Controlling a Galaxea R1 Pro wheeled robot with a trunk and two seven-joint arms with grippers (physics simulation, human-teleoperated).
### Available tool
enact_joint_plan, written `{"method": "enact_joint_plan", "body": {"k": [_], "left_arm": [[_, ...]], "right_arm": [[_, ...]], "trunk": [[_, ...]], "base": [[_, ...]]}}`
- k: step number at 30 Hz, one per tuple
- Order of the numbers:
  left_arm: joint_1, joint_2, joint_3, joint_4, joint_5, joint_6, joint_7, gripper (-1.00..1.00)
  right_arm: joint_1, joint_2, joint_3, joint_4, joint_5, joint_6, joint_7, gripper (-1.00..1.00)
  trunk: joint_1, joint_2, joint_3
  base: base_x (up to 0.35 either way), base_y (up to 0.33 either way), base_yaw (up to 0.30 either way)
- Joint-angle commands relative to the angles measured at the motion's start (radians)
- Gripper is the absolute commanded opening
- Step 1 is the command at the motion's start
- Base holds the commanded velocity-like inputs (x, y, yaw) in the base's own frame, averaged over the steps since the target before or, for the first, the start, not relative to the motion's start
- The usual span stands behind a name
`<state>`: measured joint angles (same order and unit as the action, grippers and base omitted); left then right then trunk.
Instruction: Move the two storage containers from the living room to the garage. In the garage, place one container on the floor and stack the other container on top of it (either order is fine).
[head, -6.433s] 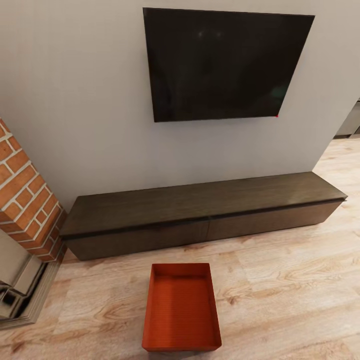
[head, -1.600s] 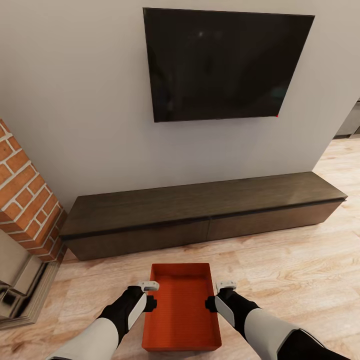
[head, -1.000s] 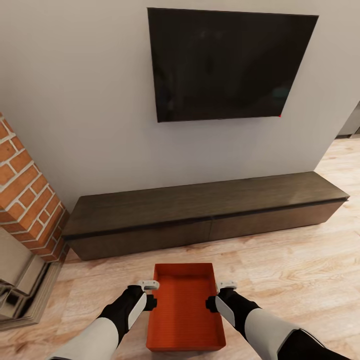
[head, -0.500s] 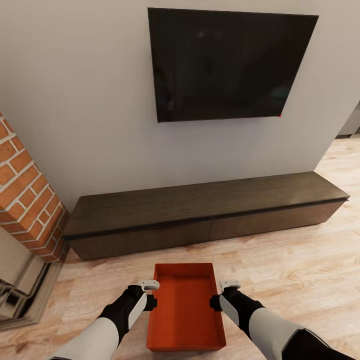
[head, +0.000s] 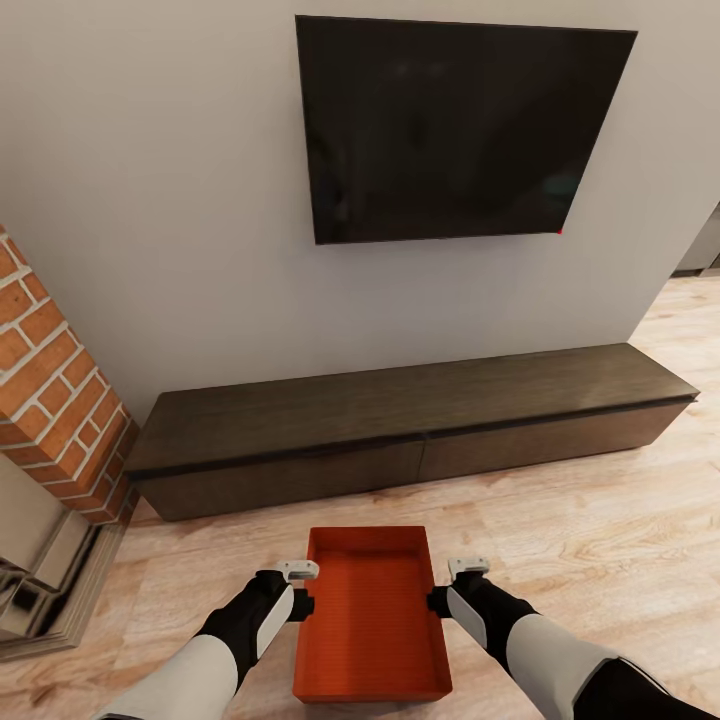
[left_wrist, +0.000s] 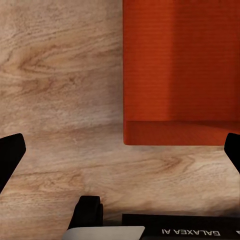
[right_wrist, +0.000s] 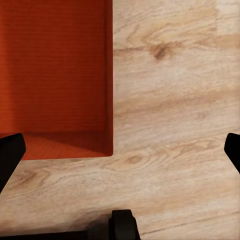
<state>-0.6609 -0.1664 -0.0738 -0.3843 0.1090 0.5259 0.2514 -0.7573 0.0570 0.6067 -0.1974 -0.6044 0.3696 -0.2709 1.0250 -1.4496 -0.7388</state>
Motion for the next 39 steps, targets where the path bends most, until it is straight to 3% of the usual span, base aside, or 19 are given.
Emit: {"method": "enact_joint_plan", "body": {"k": [1,15,39], "left_arm": [[0.000,0.001,-0.008,-0.002,0.011,0.004,0.008,1.00],[0.000,-0.004,-0.008,-0.007,0.011,0.007,0.007,1.00],[0.000,-0.001,-0.009,-0.036,0.009,0.009,0.003,1.00]], "right_arm": [[-0.001,0.000,0.008,-0.002,-0.010,0.005,-0.007,1.00],[-0.001,0.000,0.008,-0.002,-0.010,0.006,-0.007,1.00],[-0.001,0.000,0.008,-0.002,-0.011,0.005,-0.007,1.00]], "trunk": [[0.000,0.000,-0.001],[0.000,0.000,-0.001],[0.084,-0.154,-0.070]], "base": [[0.000,0.000,0.000],[0.000,0.000,0.000],[0.000,0.000,0.000]]}}
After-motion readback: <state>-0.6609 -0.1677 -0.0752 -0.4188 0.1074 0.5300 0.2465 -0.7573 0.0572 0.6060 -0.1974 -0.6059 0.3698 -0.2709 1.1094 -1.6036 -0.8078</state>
